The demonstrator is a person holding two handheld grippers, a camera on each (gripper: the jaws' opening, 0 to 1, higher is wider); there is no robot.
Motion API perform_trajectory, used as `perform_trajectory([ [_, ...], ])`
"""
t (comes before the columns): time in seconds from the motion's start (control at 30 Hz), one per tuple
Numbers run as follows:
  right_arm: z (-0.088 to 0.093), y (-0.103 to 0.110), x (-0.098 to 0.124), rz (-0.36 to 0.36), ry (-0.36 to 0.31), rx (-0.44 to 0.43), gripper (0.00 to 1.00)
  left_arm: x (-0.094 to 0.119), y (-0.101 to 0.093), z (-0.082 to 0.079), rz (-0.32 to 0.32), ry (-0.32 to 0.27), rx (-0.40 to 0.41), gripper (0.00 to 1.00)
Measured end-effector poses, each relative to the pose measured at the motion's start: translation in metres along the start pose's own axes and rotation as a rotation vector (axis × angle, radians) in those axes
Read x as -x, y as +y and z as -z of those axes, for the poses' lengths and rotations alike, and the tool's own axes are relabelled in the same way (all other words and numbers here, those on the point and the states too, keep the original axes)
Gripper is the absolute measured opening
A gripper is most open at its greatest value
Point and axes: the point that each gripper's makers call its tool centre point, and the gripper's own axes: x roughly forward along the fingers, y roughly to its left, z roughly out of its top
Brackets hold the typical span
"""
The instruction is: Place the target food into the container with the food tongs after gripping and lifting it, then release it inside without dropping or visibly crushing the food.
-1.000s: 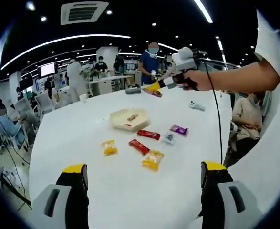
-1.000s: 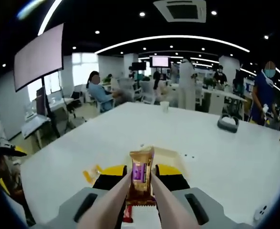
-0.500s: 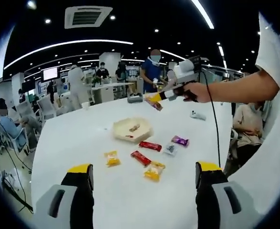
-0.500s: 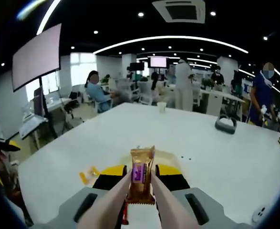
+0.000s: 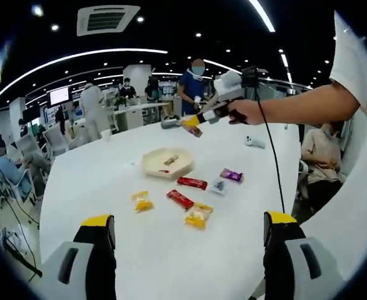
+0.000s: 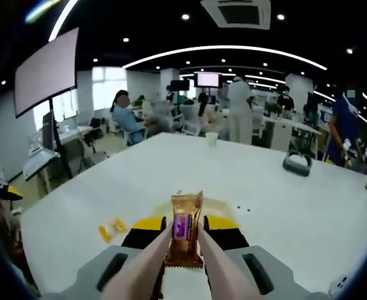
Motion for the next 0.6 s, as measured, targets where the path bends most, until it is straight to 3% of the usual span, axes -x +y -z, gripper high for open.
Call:
perform_trajectory([
  [0.13, -0.002, -0.001, -0.007, -0.008, 0.011, 0.019, 0.22, 0.000, 0.005, -0.005, -0.010, -0.030, 0.040, 0.99],
  [0.17, -0.001, -0.001, -0.009, -0.009, 0.025, 0.013, 0.22, 0.000, 0.007, 0.000, -0.023, 0.005, 0.063, 0.99],
  [0.3, -0.001, -0.002, -0.017, -0.011, 0.025, 0.027, 0.22, -0.001, 0.002, -0.002, 0.007, -0.019, 0.075, 0.99],
  [0.4, 0.001, -0.001, -0.023, -0.021, 0.037, 0.039, 0.22, -0.006, 0.002, 0.004, 0.012, 0.018, 0.046, 0.99],
  [0.6, -0.001, -0.001, -0.034, -0.039, 0.056, 0.036, 0.23, -0.015, 0.008, -0.003, -0.003, 0.018, 0.060, 1.00],
])
